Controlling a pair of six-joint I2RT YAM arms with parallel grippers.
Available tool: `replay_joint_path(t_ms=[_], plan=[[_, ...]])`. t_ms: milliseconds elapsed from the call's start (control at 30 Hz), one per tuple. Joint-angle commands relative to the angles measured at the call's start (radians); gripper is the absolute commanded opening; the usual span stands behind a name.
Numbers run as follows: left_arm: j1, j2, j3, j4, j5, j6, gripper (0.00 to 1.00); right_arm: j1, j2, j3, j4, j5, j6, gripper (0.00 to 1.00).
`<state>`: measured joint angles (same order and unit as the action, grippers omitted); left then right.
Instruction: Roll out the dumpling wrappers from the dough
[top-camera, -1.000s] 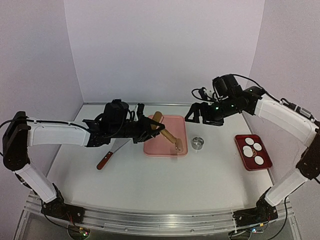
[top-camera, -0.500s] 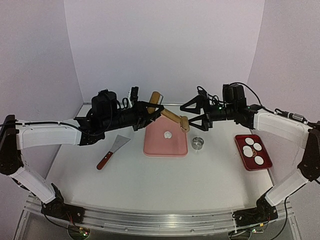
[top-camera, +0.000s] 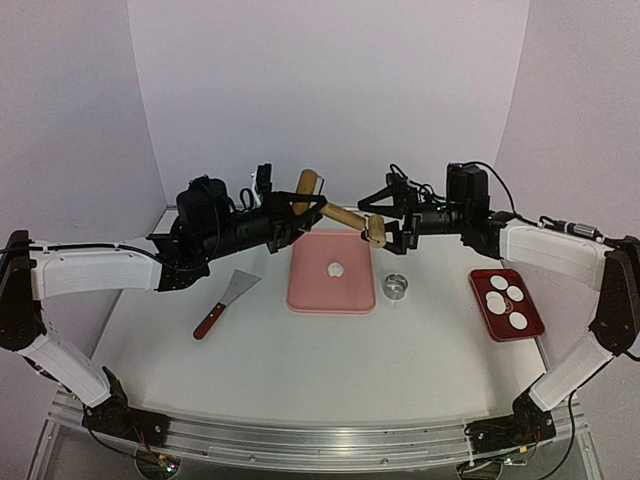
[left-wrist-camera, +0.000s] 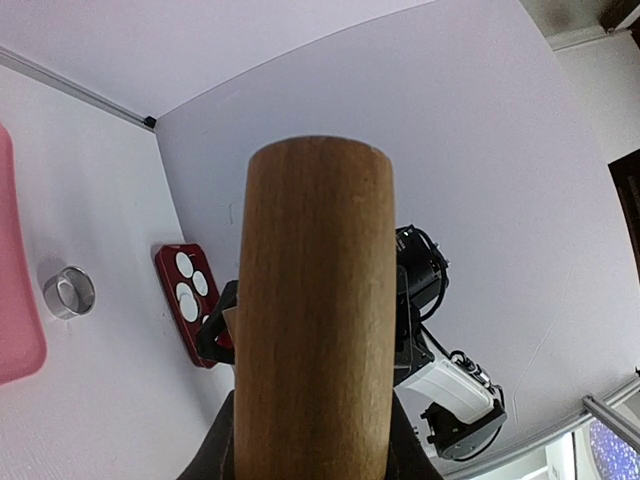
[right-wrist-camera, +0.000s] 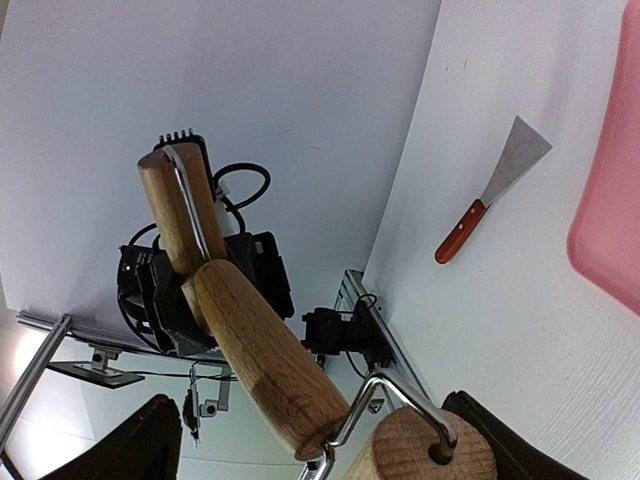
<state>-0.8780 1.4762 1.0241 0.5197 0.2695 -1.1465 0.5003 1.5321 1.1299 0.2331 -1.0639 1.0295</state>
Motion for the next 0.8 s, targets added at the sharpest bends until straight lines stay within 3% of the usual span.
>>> replay_joint_path(t_ms=[0,300,767], plan=[[0.002,-0.066,0.031,-0.019,-0.101,-0.018,0.00,0.002,0.005,0.063,0.072,-0.080,0.027,0.87],[0.002,-0.039,0.056,-0.089,-0.105,-0.046,0.00,0.002,0.018,0.072,0.072,-0.056,0.031,0.74],[0.002,0.007,0.073,-0.085,-0.077,-0.077,0.00,0.002,0.061,0.115,0.072,-0.056,0.036,0.64]])
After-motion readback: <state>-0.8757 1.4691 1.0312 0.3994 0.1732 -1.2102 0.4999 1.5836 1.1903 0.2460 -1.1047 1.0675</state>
